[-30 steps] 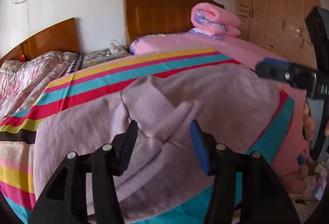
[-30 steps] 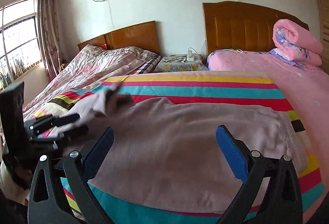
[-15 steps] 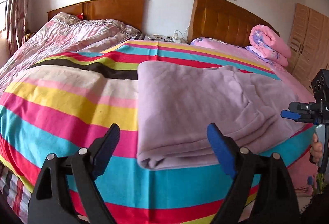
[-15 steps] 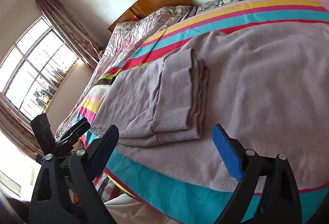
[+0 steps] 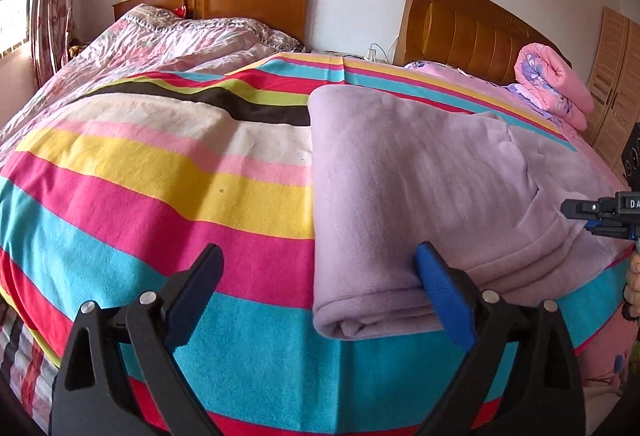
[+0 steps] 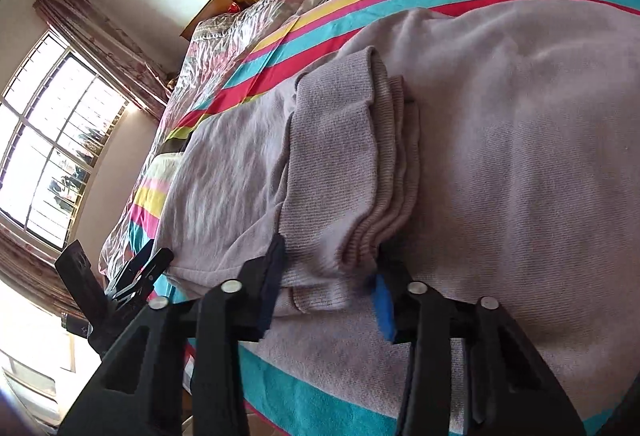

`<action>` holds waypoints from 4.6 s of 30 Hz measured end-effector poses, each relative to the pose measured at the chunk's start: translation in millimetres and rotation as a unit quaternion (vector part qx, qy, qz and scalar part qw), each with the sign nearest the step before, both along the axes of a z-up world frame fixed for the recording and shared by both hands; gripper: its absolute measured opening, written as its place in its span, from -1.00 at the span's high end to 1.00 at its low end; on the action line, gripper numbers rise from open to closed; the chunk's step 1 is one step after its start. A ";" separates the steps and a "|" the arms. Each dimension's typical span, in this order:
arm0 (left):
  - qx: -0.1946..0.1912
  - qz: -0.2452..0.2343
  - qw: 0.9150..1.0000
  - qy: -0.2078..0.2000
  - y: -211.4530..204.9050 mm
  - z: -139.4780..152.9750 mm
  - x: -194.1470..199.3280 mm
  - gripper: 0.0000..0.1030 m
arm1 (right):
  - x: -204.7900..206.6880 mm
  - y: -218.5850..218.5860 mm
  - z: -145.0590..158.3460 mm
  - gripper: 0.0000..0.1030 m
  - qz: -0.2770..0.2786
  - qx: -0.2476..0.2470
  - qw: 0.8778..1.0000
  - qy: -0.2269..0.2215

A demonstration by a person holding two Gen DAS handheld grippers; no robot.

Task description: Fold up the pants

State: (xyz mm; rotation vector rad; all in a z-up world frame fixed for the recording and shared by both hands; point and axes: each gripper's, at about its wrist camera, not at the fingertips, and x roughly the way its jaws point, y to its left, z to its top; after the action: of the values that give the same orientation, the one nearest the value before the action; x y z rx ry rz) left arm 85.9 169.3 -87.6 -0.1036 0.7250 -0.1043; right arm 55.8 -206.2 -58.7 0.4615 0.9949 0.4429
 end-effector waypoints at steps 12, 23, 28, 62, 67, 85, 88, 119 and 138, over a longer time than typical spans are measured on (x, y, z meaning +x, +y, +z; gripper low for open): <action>-0.001 0.013 1.000 0.006 8.1 0.0 -4.3 -0.88 | -26.2 -21.8 -5.8 0.72 -0.018 0.009 1.000 -0.003; 0.071 -0.058 0.990 -0.106 -57.7 106.2 -1.7 -0.97 | -29.6 32.9 50.4 -0.58 0.016 -0.211 0.965 -0.156; 0.028 -0.101 0.994 -0.029 -102.4 95.5 86.6 -0.97 | 0.4 77.5 45.9 -0.54 0.091 -0.238 0.950 -0.179; 0.023 -0.016 0.998 0.061 -75.0 18.9 137.1 -0.97 | 45.7 84.3 8.4 -0.75 0.145 -0.306 0.930 -0.141; 0.025 -0.015 0.998 0.063 -75.6 18.3 136.7 -0.97 | 28.6 73.0 20.6 -0.76 0.105 -0.302 0.937 -0.139; 0.049 -0.011 0.996 0.068 -80.6 17.0 138.3 -0.97 | -37.8 3.0 -1.9 -0.78 0.059 -0.277 0.951 -0.126; 0.056 -0.010 0.996 0.069 -82.1 16.5 138.8 -0.97 | -57.7 -4.4 0.6 -0.78 0.060 -0.274 0.948 -0.148; 0.158 -0.284 0.946 0.008 -339.2 46.5 142.2 -0.97 | -33.3 -168.7 59.5 -0.78 -0.077 -0.278 0.948 -0.133; 0.013 -0.328 0.937 0.115 -334.4 10.7 232.5 -0.97 | 61.0 -165.5 5.5 -0.79 -0.033 -0.298 0.953 -0.037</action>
State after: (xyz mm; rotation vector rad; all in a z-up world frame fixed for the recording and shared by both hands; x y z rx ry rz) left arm 318.4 -165.1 -76.9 0.1598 0.9735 -0.7322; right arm 116.9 -371.7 -53.2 -0.0662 0.9826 0.0829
